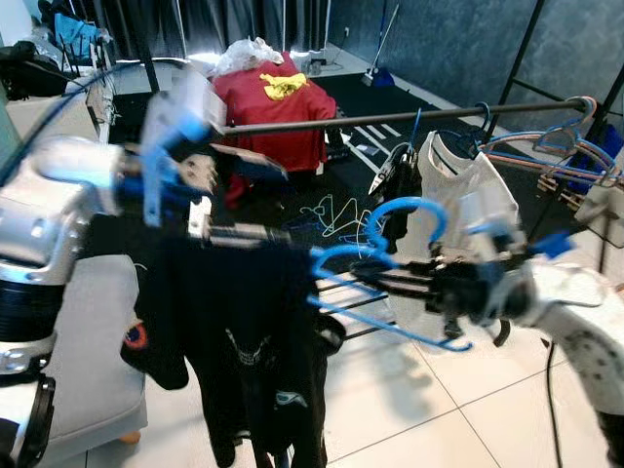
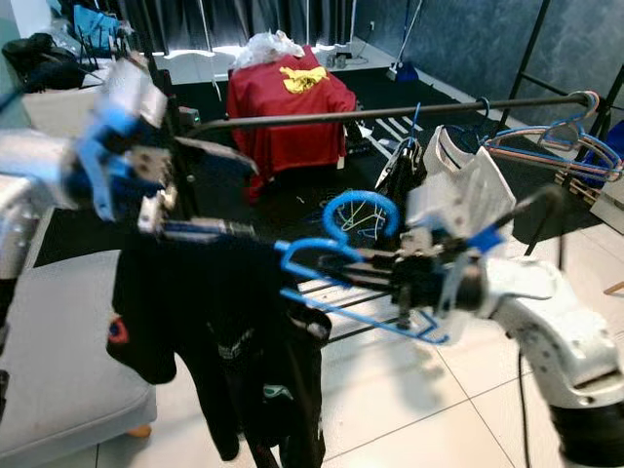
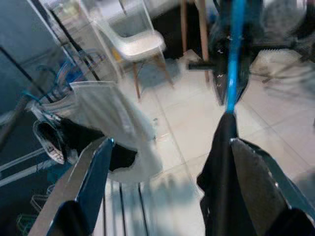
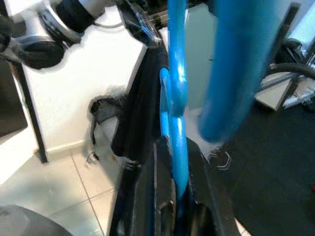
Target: Hang hanger
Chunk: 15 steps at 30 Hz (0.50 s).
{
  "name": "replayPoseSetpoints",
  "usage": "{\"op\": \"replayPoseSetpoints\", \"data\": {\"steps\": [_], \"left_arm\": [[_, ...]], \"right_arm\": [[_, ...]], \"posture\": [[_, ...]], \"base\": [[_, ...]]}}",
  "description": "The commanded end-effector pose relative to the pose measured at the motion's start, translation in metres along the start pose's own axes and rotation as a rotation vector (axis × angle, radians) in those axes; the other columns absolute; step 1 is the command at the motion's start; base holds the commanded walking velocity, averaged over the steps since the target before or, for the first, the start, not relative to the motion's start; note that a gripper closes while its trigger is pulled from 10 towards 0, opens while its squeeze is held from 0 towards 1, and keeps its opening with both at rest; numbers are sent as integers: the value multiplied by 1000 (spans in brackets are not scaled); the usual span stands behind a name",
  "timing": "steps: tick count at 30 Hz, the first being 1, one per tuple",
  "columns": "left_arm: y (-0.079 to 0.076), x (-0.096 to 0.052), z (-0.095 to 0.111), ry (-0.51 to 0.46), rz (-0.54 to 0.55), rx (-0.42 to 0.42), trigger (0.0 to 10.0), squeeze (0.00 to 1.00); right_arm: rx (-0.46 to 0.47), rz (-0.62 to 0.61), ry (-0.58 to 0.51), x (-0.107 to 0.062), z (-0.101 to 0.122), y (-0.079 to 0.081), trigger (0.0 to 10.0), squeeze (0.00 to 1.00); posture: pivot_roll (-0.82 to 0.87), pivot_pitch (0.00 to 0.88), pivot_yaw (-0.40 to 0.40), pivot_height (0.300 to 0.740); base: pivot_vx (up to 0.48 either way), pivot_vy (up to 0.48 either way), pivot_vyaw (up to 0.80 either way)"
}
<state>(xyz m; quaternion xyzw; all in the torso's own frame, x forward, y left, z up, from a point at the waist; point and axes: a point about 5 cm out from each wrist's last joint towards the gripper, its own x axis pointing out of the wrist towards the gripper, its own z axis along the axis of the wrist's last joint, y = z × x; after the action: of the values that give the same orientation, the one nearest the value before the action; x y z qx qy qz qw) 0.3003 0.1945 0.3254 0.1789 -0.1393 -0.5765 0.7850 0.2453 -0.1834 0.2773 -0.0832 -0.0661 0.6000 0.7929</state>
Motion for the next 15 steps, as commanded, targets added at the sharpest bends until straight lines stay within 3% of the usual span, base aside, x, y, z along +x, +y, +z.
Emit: {"op": "replayPoseSetpoints", "data": {"steps": [1, 5, 8, 15], "left_arm": [[0, -13, -19, 37, 57, -71, 10000, 0], [-4, -22, -31, 55, 80, -118, 10000, 0], [-10, -43, -41, 37, 104, -178, 10000, 0], [-17, -50, -47, 22, 95, -208, 10000, 0]], "right_arm": [[-52, 22, -56, -7, 18, 4, 0, 0], [-67, 8, -53, -13, 23, 4, 0, 0], [-82, -15, -54, -21, 28, 5, 0, 0], [-79, -18, -60, -24, 30, 7, 0, 0]], "posture": [[117, 0, 4, 740], [114, 0, 4, 740], [110, 0, 7, 740], [112, 0, 6, 740]], "base": [[0, 0, 0], [0, 0, 0], [0, 0, 0], [0, 0, 0]]}}
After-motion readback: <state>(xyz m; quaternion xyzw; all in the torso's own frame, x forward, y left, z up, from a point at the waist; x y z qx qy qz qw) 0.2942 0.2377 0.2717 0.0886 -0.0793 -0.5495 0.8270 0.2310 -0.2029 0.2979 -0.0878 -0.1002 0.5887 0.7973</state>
